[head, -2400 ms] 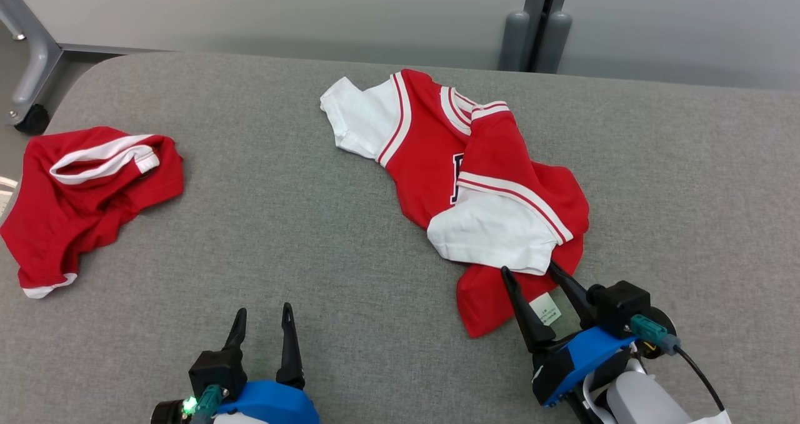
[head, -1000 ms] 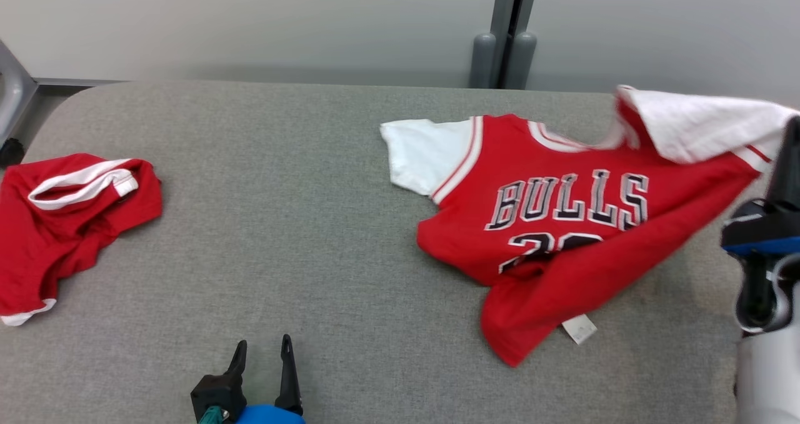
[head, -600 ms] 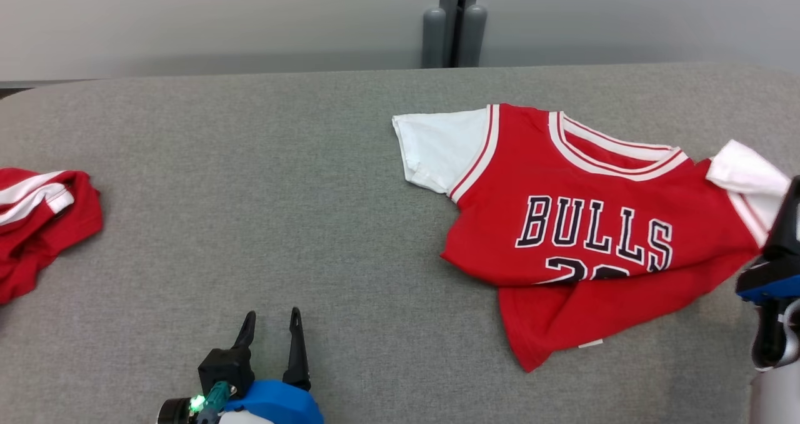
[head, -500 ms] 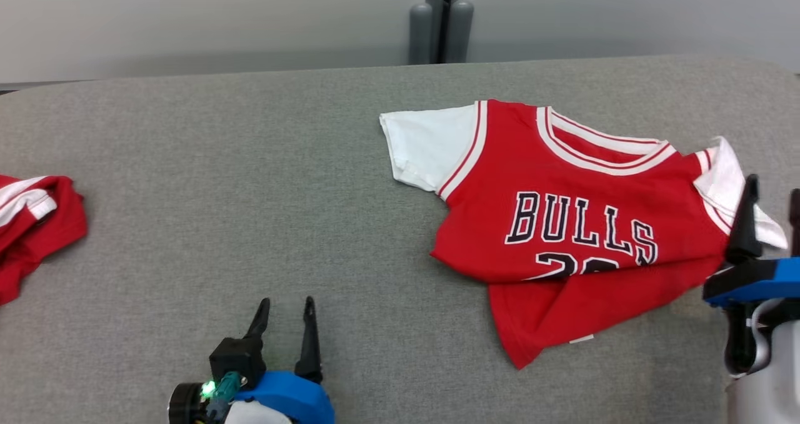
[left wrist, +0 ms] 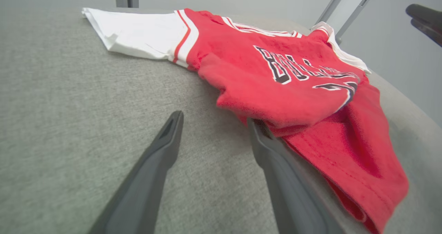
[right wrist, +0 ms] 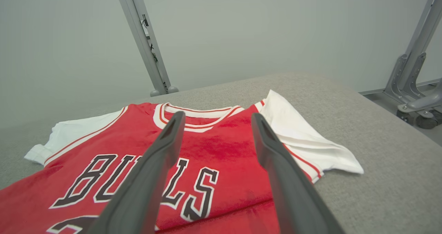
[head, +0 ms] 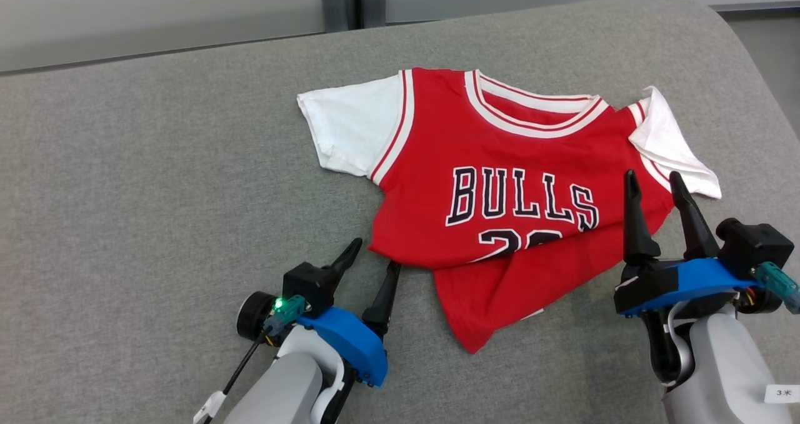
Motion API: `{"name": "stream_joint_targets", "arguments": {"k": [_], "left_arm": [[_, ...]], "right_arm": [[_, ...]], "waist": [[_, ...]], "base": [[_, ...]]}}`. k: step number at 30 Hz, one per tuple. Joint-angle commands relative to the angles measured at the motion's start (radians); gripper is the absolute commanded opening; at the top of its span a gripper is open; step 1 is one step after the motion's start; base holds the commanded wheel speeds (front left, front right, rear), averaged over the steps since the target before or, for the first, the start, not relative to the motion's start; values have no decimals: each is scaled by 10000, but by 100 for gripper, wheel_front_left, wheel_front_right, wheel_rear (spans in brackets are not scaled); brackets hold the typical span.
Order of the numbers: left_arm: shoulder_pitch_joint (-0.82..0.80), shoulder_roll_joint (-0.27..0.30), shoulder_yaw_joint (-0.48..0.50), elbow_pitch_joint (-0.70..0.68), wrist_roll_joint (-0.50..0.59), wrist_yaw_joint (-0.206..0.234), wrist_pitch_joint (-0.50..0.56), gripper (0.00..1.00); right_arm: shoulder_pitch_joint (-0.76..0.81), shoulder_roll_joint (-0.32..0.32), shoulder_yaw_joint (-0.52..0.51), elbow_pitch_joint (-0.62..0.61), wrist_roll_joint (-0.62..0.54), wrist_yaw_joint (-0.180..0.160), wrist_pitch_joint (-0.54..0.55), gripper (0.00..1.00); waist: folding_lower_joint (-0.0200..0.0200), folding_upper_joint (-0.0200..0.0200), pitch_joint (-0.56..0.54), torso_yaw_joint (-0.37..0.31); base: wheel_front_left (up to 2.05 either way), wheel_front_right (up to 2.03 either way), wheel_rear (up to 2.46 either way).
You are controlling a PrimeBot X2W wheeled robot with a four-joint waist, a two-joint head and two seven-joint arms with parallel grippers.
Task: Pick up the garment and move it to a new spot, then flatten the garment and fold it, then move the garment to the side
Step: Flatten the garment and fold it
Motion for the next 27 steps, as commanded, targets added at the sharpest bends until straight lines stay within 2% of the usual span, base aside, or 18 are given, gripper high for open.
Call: {"name": "stream_joint_targets", "arguments": {"k": [1,7,8,9,10,15,22,27], "left_arm": [[-260,13,-51,73,-30,-64,-31,100],[-583,1,-148,-128,145,-173,-29,100],[-598,4,-203,-161,213,-194,-31,83],[-630,0,-263,-241,276,-210,-29,26],[-655,1,-418,-349,266,-212,-29,0],[-866,13,-945,-1086,306,-192,-31,0],[-205,13,91,-2954,1261,-194,-31,0],[286,6,997,-3480,2018,-165,-31,0]], "right_arm": [[155,-11,72,-49,56,1,-5,100],[171,-10,245,13,102,1,-5,100],[164,-10,256,33,111,1,-5,100],[155,-10,282,44,122,1,-5,100],[147,-8,315,54,130,1,-5,100],[220,-8,396,152,181,3,-5,100],[643,-8,277,319,137,1,-5,100],[927,-9,264,379,138,1,-5,100]], "waist": [[-1,-1,47,-99],[-1,-1,159,-257],[-1,-1,168,-274],[-1,-1,181,-287],[-1,-1,187,-297],[-1,-1,68,-205],[-1,-1,-574,428],[-1,-1,-880,1034]], "base": [[0,0,0],[0,0,0],[0,0,0],[0,0,0],[0,0,0],[0,0,0],[0,0,0],[0,0,0]]}}
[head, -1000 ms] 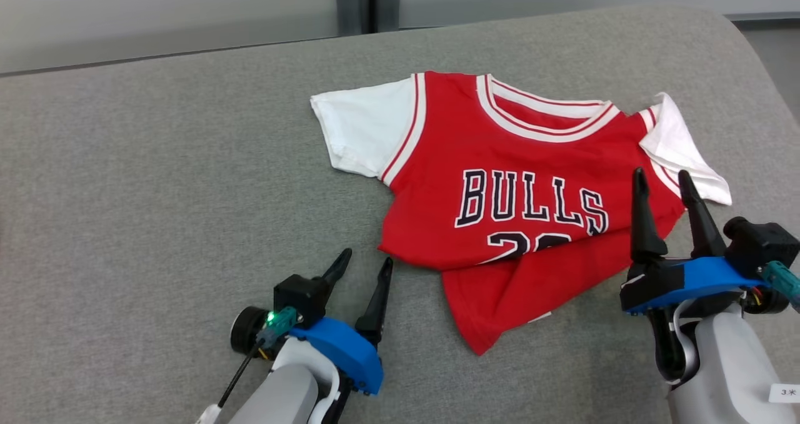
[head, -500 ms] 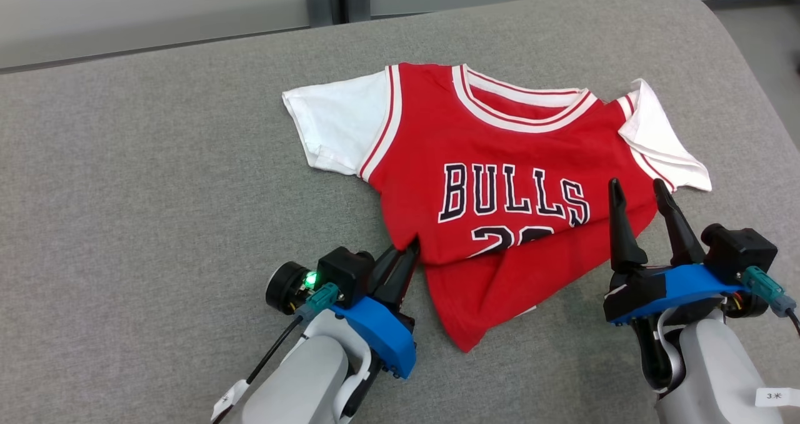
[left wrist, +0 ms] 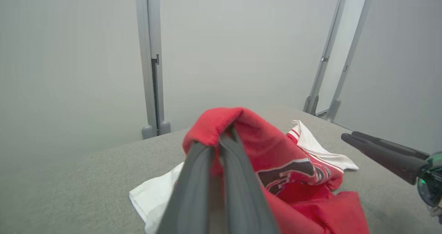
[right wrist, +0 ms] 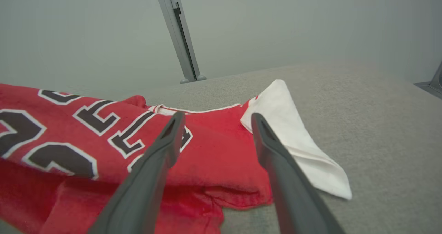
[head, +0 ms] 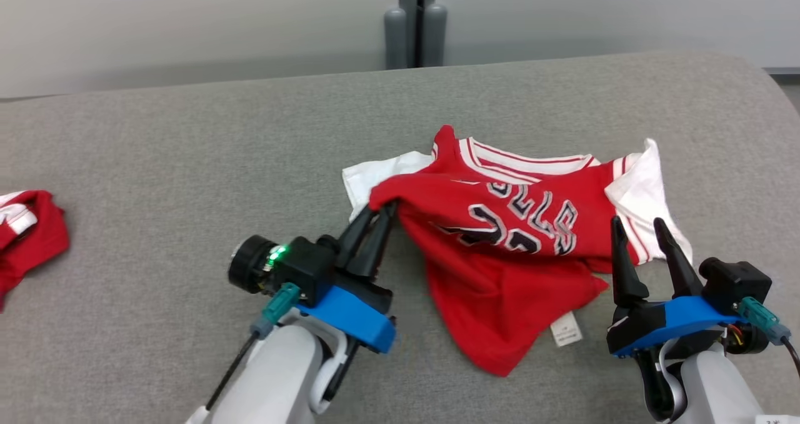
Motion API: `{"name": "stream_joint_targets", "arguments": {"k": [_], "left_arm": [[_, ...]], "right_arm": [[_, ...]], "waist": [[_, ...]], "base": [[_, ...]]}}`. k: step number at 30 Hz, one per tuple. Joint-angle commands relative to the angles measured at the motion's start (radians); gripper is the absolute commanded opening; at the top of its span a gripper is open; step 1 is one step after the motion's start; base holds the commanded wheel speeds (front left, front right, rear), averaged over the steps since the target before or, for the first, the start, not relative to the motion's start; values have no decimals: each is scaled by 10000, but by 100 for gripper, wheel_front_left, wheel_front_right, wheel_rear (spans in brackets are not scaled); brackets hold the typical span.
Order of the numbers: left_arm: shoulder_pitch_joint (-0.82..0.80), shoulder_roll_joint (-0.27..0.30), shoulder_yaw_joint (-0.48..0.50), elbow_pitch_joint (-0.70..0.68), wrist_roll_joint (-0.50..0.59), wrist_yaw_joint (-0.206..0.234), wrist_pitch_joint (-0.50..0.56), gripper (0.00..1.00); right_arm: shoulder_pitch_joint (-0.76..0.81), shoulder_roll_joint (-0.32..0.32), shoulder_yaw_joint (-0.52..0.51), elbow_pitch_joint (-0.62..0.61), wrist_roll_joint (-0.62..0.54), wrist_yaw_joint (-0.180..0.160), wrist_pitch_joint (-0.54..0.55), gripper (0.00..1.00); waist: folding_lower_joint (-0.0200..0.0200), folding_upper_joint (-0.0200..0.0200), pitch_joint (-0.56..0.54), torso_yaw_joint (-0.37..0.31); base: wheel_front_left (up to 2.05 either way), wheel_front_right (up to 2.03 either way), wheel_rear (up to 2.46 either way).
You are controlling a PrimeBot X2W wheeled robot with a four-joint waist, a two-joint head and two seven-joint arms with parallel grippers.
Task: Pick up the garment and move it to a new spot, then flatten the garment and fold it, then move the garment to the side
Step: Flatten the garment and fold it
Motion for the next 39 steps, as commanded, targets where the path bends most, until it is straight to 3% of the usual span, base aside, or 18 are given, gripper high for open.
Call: {"name": "stream_joint_targets", "arguments": {"k": [1,9,19,20,21,25,30,35,39], "left_arm": [[-13,3,204,35,161,59,-29,0],[-1405,314,1493,1463,1050,252,-31,0],[-3942,1595,2790,3972,1350,603,-29,0],[-4100,1622,2884,4173,1305,695,-30,29],[-4235,1604,2992,4335,1221,762,-30,100],[-4118,1360,3448,4619,972,1104,-30,100],[-3071,559,3763,4520,672,1285,-30,100],[-1587,83,3148,4192,765,853,-29,100],[-622,-17,1698,3447,261,469,-30,100]], "right_arm": [[140,-22,0,15,43,1,-5,100],[-378,-32,433,-78,222,1,-5,100],[-655,-21,657,-112,446,3,-5,100],[-626,-22,652,-115,471,1,-5,100],[-609,-22,633,-108,492,3,-5,100],[-615,-16,528,-67,521,3,-5,100],[-444,-22,516,-76,502,1,-5,100],[-242,-25,633,-20,424,1,-5,100],[-200,-25,723,1,373,3,-5,100]], "waist": [[3,2,55,125],[3,2,784,-108],[3,2,1674,-1340],[3,2,1701,-1381],[3,2,1719,-1400],[3,2,1695,-1267],[3,2,1321,-805],[3,2,874,-396],[3,2,671,-278]], "base": [[0,0,0],[0,0,0],[0,0,0],[0,0,0],[0,0,0],[0,0,0],[0,0,0],[0,0,0],[0,0,0]]}}
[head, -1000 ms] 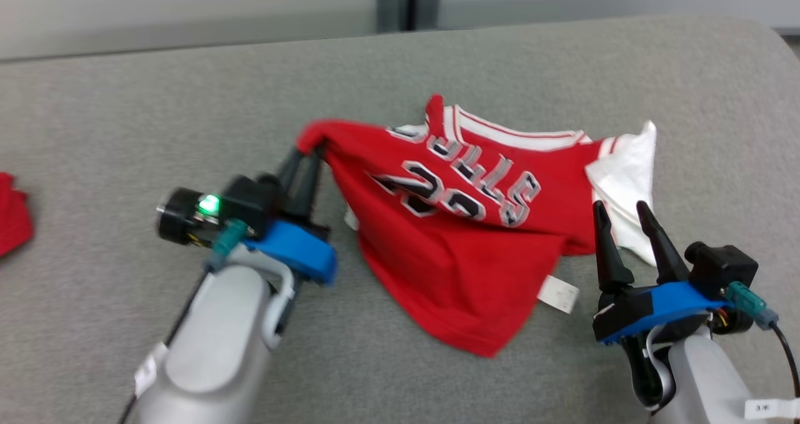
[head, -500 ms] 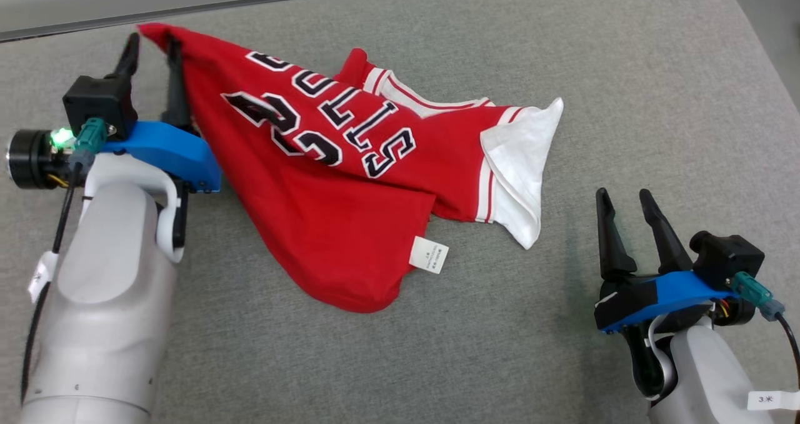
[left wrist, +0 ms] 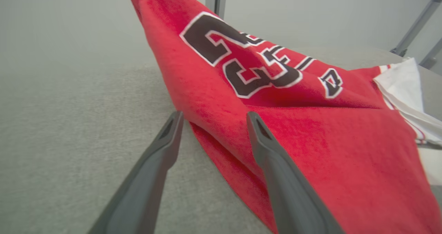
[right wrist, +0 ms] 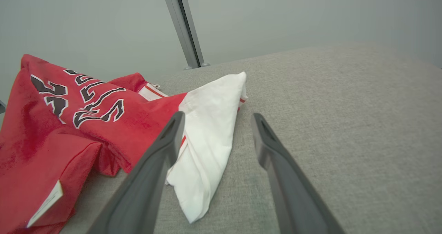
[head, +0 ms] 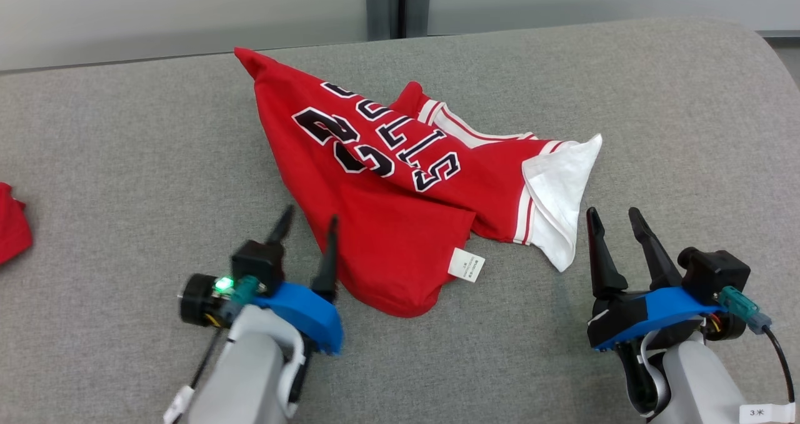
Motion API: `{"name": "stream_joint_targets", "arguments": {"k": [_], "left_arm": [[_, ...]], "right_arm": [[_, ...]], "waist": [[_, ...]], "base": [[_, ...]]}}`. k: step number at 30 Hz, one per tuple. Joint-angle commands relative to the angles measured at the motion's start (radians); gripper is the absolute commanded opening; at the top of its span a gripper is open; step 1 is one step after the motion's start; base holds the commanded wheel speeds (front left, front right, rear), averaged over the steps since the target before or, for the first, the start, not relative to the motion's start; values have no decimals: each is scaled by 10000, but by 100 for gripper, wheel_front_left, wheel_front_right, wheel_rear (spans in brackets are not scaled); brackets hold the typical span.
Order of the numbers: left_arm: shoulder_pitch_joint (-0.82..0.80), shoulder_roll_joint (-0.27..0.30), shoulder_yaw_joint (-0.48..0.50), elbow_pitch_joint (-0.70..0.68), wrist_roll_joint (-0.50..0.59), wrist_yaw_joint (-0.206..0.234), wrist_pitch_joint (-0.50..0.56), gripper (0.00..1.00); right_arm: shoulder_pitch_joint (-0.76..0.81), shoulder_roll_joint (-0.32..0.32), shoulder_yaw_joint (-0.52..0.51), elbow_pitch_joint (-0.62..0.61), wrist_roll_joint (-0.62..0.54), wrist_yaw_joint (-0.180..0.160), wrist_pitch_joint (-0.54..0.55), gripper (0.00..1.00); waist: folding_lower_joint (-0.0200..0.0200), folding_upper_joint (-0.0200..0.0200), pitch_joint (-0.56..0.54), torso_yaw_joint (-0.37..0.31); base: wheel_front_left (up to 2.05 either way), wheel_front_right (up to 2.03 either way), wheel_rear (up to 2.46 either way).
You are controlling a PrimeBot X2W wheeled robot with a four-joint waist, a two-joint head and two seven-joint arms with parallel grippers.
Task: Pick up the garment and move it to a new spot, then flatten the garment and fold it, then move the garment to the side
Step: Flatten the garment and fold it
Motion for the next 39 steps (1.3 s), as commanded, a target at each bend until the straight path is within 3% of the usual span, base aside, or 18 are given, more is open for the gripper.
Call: {"name": "stream_joint_targets", "arguments": {"k": [1,9,16,22,29,39], "left_arm": [[254,-70,-651,-301,-375,-77,-29,100],[840,-38,-3794,-1186,-1366,253,-27,100],[635,-46,-4874,-631,-1277,976,-29,100],[901,-42,-4837,-402,-1524,1703,-27,100],[932,-46,-4639,-10,-1843,2135,-27,100],[1163,-45,-4496,282,-2145,2262,-25,100]], "right_arm": [[69,-31,42,25,-75,3,-7,100],[251,-32,-13,64,-169,3,-8,100],[356,-29,-107,161,-204,3,-7,100],[331,-28,-152,214,-223,3,-7,100],[299,-29,-105,186,-241,3,-7,100],[420,-29,-91,341,-301,3,-7,100]], "waist": [[2,0,-39,-9],[2,0,-120,-245],[2,0,-217,-380],[2,0,-240,-384],[2,0,-275,-353],[2,0,-498,-320]], "base": [[0,0,0],[0,0,0],[0,0,0],[0,0,0],[0,0,0],[0,0,0]]}}
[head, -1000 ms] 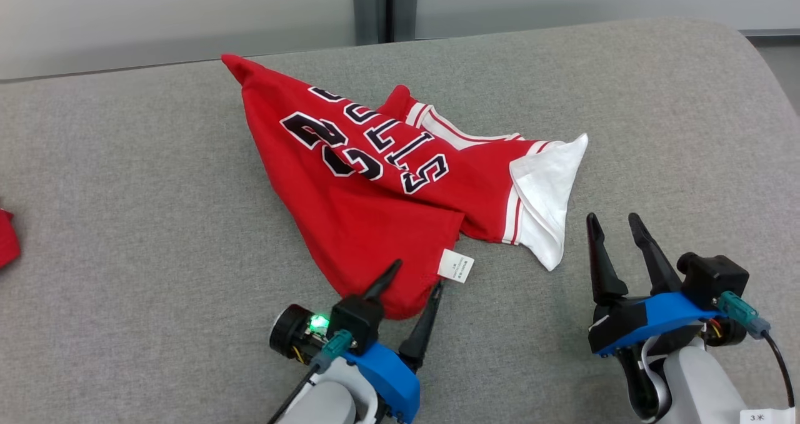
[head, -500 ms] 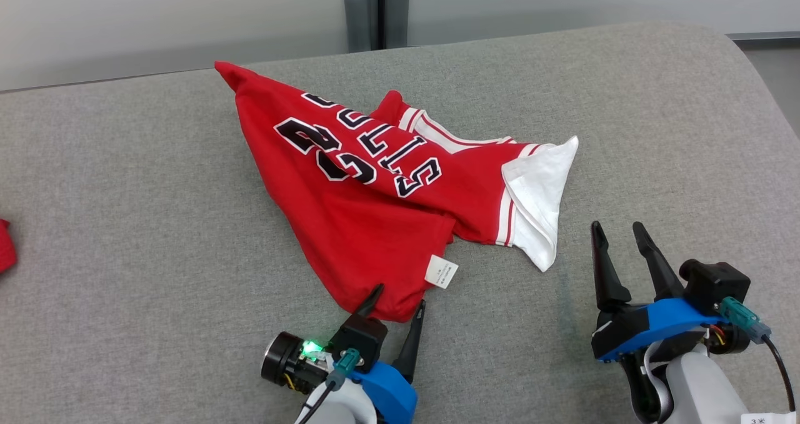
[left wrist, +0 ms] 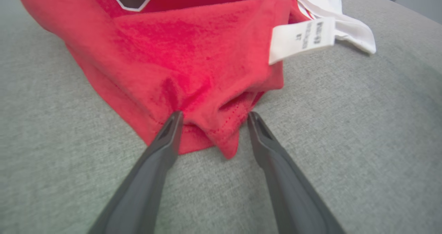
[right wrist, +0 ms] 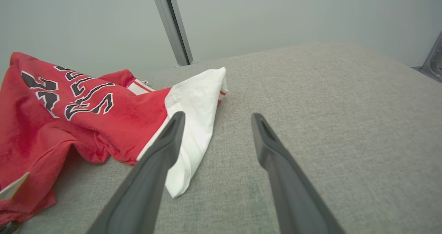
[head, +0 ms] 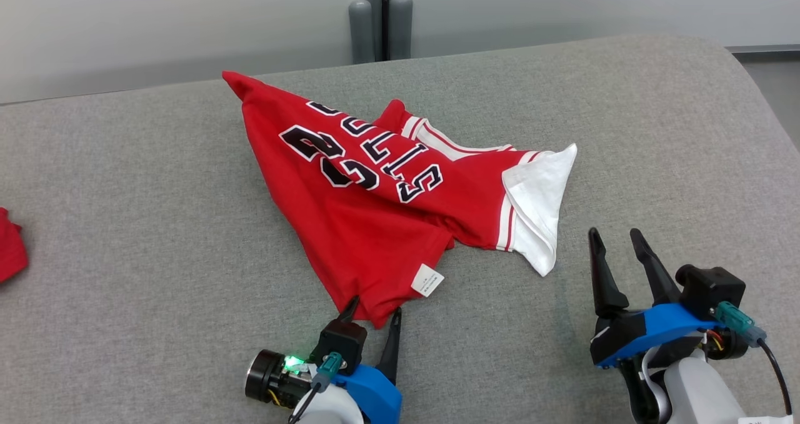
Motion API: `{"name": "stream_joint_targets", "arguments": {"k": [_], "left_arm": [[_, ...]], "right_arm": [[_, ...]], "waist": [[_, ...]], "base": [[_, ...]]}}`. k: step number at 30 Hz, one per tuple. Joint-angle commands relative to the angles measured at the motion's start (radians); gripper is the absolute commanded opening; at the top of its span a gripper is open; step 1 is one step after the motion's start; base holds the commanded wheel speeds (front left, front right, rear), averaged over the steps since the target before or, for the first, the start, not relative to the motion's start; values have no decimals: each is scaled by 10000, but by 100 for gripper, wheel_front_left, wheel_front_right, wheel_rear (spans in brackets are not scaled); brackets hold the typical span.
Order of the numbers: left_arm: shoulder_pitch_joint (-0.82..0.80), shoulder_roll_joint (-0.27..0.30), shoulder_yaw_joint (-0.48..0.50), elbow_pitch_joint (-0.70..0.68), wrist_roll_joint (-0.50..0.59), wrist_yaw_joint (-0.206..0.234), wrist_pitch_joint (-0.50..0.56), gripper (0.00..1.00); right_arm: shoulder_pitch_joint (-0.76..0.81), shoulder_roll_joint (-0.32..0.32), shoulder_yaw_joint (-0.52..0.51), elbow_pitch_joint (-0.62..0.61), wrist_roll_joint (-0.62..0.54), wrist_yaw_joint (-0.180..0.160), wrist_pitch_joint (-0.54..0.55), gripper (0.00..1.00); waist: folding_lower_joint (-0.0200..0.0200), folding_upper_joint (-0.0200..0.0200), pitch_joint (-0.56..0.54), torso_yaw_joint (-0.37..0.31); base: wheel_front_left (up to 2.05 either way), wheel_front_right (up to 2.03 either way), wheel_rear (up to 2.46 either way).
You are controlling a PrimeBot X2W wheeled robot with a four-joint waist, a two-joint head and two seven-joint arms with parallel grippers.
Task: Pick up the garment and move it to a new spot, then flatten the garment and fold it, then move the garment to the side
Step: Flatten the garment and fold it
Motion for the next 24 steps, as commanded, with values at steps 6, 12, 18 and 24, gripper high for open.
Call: {"name": "stream_joint_targets", "arguments": {"k": [6,12,18,24], "left_arm": [[213,3,-57,-431,243,-14,-27,100],[319,-5,-202,-637,329,-95,-27,100],[375,4,-457,-748,194,-136,-27,100],[205,3,-461,-432,-260,-51,-27,97]], "right_arm": [[186,-29,-46,111,-70,1,-5,100],[221,-31,22,102,-7,1,-5,100],[239,-29,5,139,14,1,-5,100],[123,-29,6,105,8,1,-4,100]], "waist": [[0,1,-130,97],[0,1,-183,105],[0,1,-154,84],[0,1,-54,-8]], "base": [[0,0,0],[0,0,0],[0,0,0],[0,0,0]]}}
